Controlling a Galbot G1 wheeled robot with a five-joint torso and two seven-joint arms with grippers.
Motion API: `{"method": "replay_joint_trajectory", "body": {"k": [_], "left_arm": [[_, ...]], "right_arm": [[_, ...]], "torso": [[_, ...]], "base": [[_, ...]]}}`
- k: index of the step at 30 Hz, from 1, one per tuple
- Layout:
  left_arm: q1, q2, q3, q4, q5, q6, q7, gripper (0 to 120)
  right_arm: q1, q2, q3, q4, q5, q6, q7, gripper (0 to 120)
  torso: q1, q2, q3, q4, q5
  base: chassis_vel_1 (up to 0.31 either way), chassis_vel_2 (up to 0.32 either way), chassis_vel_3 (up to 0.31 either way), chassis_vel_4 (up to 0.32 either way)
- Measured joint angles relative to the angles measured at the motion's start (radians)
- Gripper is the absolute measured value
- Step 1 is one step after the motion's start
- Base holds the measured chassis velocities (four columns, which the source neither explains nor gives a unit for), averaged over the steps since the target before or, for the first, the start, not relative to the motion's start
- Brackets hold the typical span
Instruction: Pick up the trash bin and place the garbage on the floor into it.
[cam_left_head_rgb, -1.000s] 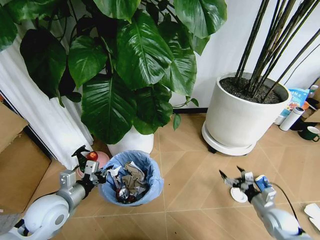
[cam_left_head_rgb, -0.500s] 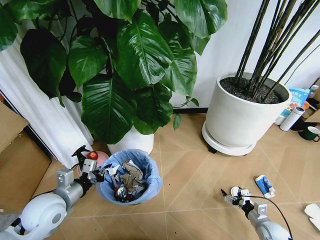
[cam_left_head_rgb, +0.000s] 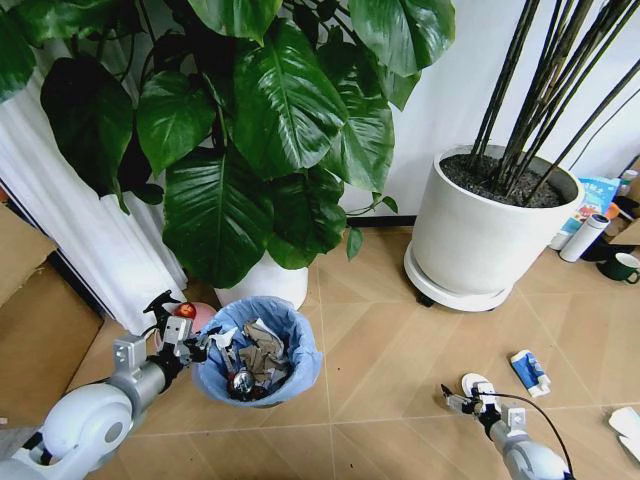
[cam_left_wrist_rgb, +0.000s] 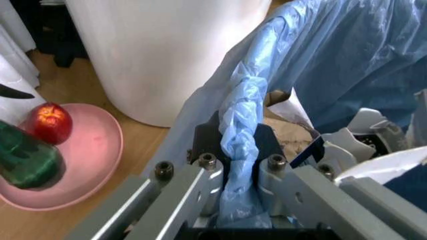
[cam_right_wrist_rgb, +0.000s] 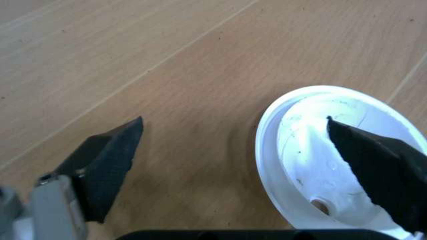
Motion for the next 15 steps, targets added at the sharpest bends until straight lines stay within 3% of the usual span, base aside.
{"method": "replay_joint_trajectory", "body": {"k": [4, 9, 15], "left_arm": [[-0.002, 0.0, 0.002, 0.002, -0.001, 0.0, 0.0, 1], [-0.008, 0.0, 0.002, 0.006, -0.007, 0.0, -0.001, 1], [-0.01, -0.001, 0.002, 0.009, -0.008, 0.0, -0.001, 1]], "right_arm": [[0.017, 0.005, -0.008, -0.019, 0.001, -0.001, 0.0, 90], [0.027, -0.001, -0.031, -0.034, 0.003, -0.014, 0.0, 63], [0.023, -0.008, -0.035, -0.031, 0.003, -0.018, 0.001, 50]], "torso": [[0.0, 0.0, 0.0, 0.0, 0.0], [0.0, 0.0, 0.0, 0.0, -0.0005], [0.0, 0.0, 0.0, 0.0, -0.0002]], "base": [[0.0, 0.0, 0.0, 0.0], [0.0, 0.0, 0.0, 0.0], [0.0, 0.0, 0.0, 0.0]]}}
